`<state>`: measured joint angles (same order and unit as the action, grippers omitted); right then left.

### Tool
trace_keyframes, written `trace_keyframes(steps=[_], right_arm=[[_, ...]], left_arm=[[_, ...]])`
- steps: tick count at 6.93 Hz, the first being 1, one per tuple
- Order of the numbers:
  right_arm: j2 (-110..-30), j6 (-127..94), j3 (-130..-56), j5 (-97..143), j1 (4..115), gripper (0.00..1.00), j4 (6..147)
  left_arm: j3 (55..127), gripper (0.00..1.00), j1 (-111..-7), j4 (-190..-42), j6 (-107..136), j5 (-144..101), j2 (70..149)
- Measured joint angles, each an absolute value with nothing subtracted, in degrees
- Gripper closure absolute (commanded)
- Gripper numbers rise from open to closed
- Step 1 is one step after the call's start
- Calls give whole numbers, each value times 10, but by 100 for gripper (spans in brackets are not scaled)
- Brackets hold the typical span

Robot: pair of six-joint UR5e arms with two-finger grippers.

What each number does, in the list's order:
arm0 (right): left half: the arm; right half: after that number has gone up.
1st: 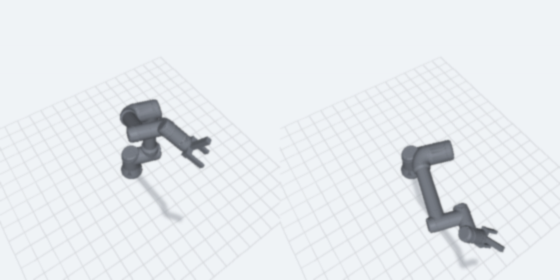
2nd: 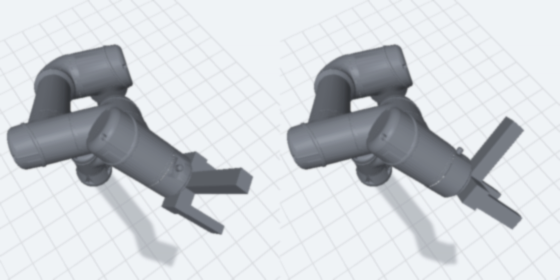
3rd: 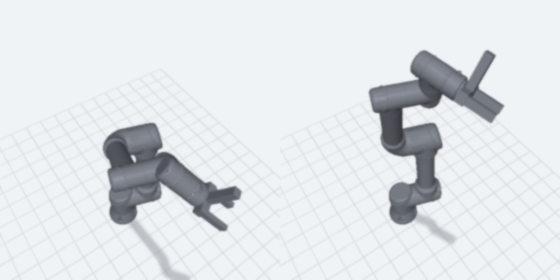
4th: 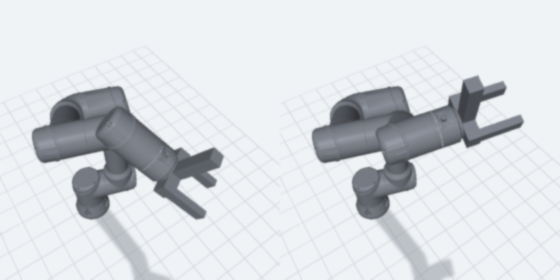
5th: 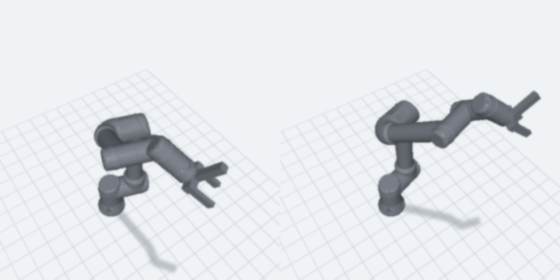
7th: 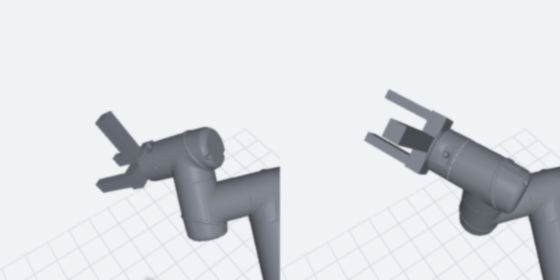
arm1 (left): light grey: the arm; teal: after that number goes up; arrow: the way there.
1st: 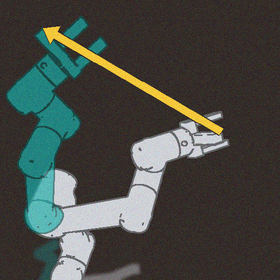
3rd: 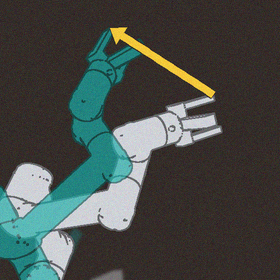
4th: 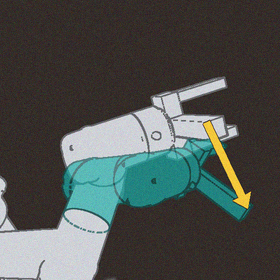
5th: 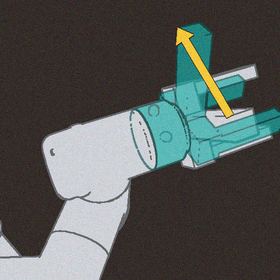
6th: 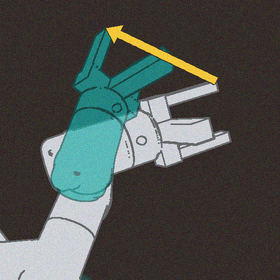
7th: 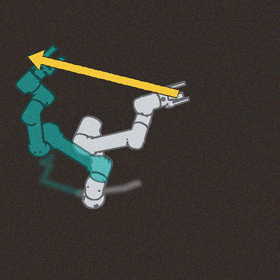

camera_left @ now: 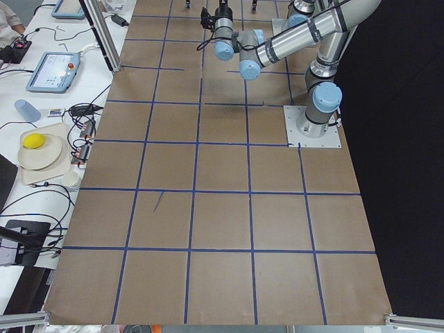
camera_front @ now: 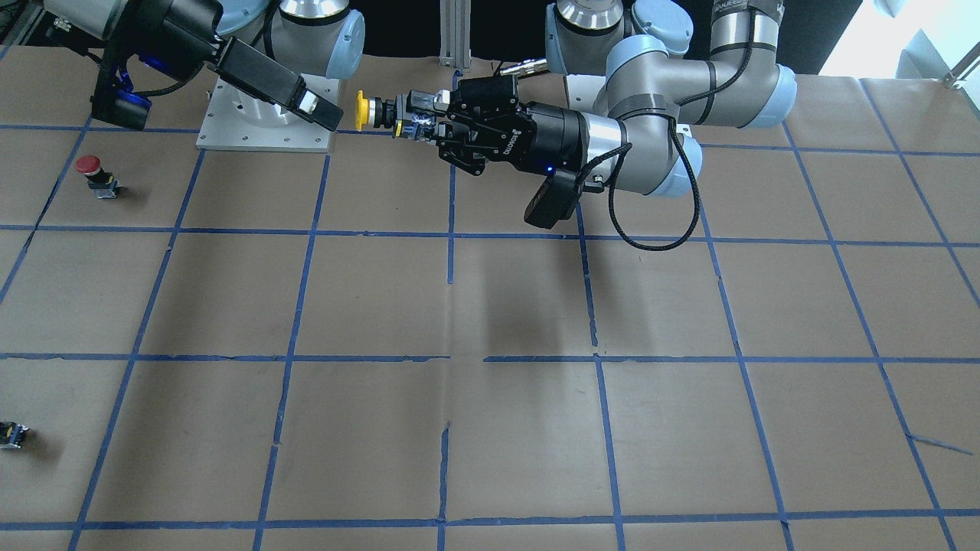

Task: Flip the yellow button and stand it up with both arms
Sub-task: 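Close the right gripper on the yellow cap while the left gripper holds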

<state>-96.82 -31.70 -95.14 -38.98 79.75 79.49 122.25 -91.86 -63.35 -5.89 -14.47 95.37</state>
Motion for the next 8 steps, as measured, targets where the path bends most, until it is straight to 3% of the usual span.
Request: trace_keyframes(steps=[4, 5, 8], right_arm=[[-954, -348, -975, -351, 800, 10, 799], [-952, -354, -977, -338, 800, 18, 800], [-950, -365, -976, -325, 799, 60, 799]], left_arm=[[1199, 81, -931, -623, -59, -146, 981], [1198, 81, -932, -623, -59, -146, 981], [1197, 81, -932, -623, -58, -146, 982]])
